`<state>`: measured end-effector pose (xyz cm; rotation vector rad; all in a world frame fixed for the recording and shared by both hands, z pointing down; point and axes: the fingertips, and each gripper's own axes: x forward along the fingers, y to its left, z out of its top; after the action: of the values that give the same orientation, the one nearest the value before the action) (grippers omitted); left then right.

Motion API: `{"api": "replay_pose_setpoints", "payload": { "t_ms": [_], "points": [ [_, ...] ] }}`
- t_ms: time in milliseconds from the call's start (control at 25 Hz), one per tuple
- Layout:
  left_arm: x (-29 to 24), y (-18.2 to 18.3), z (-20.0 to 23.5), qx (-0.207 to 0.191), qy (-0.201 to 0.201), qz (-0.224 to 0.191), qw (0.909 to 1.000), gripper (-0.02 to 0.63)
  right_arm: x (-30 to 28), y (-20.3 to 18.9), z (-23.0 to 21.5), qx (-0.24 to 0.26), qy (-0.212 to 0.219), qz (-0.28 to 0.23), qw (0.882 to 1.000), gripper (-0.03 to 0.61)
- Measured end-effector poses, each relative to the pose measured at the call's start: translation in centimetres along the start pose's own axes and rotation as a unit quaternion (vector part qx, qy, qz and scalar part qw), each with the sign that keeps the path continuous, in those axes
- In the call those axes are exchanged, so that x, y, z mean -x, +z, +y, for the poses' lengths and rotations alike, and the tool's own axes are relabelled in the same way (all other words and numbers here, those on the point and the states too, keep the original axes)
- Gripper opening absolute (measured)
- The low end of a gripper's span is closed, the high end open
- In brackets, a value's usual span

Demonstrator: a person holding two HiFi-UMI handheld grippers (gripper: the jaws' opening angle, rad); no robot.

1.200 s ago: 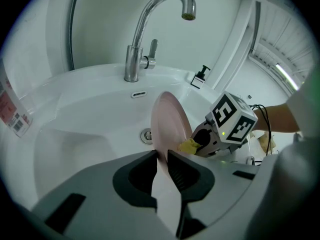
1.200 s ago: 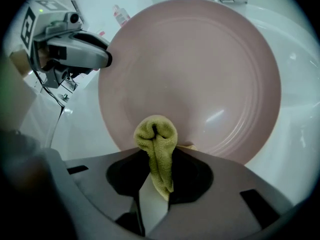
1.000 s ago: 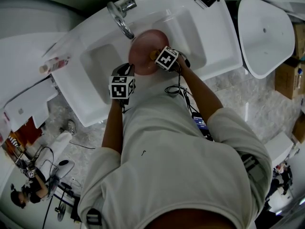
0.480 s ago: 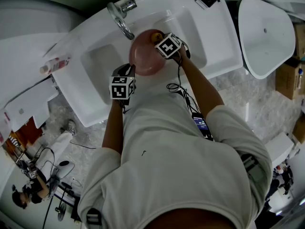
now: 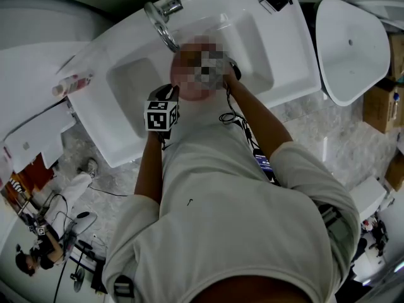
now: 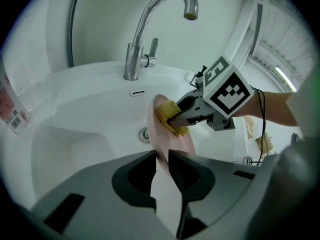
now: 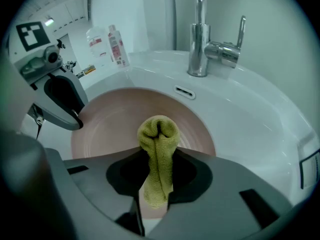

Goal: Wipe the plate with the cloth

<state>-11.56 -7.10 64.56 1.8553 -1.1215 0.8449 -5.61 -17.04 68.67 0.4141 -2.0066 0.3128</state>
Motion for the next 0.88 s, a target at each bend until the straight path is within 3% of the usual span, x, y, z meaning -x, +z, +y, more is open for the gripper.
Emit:
{"api": "replay_pose_setpoints", "payload": {
  "t_ms": [560,880],
  "points": [
    [-0.3,-0.8,0.9,0.016,0.007,0.011,0.9998,0.089,-0.5,-1.4,8.0,0.070,0.086,0.012,0.994,0.094],
    [-0.8,-1.5,1.3,0.022,0.011,0.020,0.9995,0.089,-1.0,-4.0,9.1,0.071,0.120,0.033,0.990,0.094]
  ]
}}
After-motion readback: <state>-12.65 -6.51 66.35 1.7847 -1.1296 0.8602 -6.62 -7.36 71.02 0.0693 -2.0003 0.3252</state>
